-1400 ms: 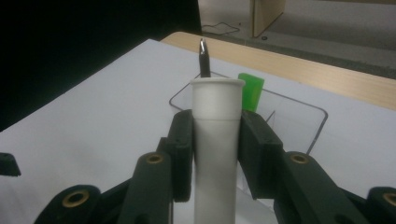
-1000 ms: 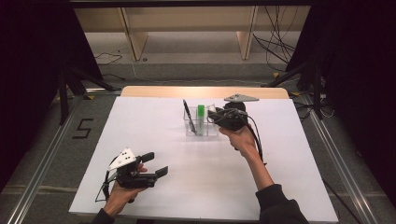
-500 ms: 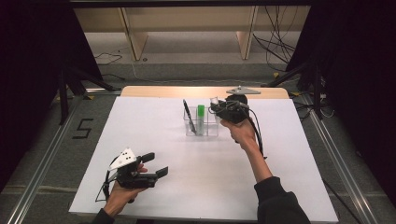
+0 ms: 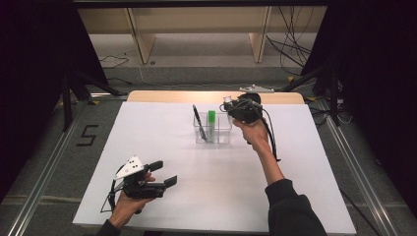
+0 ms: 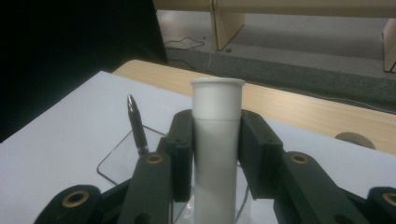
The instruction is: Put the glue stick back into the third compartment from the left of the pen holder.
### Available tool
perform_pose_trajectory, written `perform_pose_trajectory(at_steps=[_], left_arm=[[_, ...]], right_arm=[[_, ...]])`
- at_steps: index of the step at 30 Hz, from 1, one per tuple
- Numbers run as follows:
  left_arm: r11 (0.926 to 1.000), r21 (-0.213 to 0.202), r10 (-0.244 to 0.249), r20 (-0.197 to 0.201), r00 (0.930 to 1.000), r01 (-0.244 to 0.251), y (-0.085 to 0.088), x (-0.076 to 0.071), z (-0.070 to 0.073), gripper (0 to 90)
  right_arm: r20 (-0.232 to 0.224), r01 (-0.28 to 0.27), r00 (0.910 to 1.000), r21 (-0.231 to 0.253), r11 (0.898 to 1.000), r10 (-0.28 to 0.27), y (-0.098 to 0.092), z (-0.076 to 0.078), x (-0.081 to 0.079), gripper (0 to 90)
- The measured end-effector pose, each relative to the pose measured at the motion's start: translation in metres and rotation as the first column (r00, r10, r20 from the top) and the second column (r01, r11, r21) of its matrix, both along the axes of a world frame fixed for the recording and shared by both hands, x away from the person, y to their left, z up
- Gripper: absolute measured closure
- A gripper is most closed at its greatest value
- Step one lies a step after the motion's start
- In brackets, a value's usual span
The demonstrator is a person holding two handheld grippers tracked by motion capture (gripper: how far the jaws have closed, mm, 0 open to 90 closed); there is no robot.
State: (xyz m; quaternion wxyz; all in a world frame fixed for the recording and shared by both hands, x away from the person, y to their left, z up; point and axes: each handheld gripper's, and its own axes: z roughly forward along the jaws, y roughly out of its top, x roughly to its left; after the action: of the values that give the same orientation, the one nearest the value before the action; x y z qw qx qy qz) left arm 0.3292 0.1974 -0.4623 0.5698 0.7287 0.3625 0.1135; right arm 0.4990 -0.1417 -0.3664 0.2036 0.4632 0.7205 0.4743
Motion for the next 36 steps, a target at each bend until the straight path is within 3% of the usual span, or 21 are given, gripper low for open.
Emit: perform_pose_trajectory(at_steps=[14, 36], left_arm=[[1.0, -0.004, 0.002, 0.0, 1.0, -0.002, 0.0, 0.0, 0.0, 15.2], [1.0, 0.004, -0.002, 0.001, 1.0, 0.002, 0.0, 0.0, 0.0, 15.2]], right_arm=[[-0.012, 0.019, 0.9997, -0.017, 1.0, -0.02, 0.013, -0.012, 0.014, 67.7], [-0.026, 0.035, 0.999, -0.047, 0.998, -0.036, 0.024, -0.028, 0.02, 67.7]])
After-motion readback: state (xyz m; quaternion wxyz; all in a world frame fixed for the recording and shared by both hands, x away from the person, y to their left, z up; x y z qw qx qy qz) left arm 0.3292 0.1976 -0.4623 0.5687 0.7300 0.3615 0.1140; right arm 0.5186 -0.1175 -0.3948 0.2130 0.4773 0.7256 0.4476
